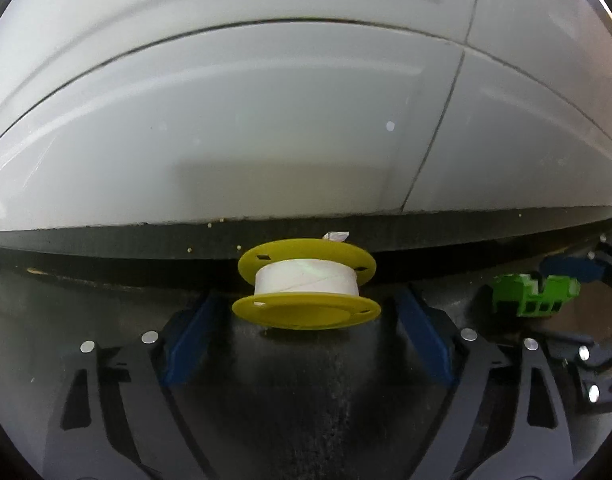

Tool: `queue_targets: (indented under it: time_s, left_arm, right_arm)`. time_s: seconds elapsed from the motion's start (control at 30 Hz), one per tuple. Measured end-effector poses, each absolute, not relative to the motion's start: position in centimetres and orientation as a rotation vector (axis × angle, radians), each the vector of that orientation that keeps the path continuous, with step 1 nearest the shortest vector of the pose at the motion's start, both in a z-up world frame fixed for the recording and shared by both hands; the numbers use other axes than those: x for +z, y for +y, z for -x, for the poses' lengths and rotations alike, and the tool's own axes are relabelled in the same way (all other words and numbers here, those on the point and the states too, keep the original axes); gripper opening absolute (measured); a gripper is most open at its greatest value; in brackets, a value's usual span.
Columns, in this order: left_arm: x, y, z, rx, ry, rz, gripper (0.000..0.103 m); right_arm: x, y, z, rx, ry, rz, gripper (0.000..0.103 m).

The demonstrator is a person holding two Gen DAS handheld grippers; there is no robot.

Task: Collect trash
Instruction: 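Grasp the yellow tape roll with the left tool while the right tool grasps the green plastic piece, then lift and carry the tape roll and green piece over the black bin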

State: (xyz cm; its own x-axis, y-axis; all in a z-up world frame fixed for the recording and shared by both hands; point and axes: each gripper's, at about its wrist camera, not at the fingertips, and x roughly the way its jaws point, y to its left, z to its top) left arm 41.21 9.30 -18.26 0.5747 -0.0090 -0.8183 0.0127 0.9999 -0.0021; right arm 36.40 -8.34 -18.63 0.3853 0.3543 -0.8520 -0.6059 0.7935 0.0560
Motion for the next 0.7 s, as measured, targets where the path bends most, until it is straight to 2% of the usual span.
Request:
queue_targets:
  time_s: [0.03,0.07,0.1,0.2,0.23,0.27,0.7]
  left_arm:
    - [-18.2,9.4,-41.0,-0.011,0.953,0.002,0.076]
    - [-18.0,9.4,-40.8,-0.003,0.949,-0.001,0.070]
    - [-17.9,9.3,-40.6,0.000,0.948,-0.003,0.053]
    - [-17.7,9.3,-39.8,-0.026,0.960,0.015,0.054]
    - [-17.6,9.3,-39.5,-0.029,0.957,0.015,0.054]
    - [-17.4,9.2,-39.3,-0.035,0.954,0.015,0.054]
    - [-12.6,7.8,-33.6,-0.054,0.933,0.003,0.054]
  right_arm:
    - [-18.6,-8.3,-36.3,0.621,0.996,0.291,0.045]
    - [-18.6,-8.3,-36.3,0.625,1.000,0.289,0.044]
    - [-18.5,-8.3,-36.2,0.629,1.004,0.285,0.043]
    - [-18.2,-8.4,-35.5,0.632,1.000,0.284,0.038]
    - [-18.1,-8.5,-35.1,0.630,1.002,0.286,0.030]
    - [-17.9,-8.5,-34.9,0.636,1.004,0.281,0.012]
    - [-14.0,-10.9,-30.4,0.595,0.988,0.237,0.012]
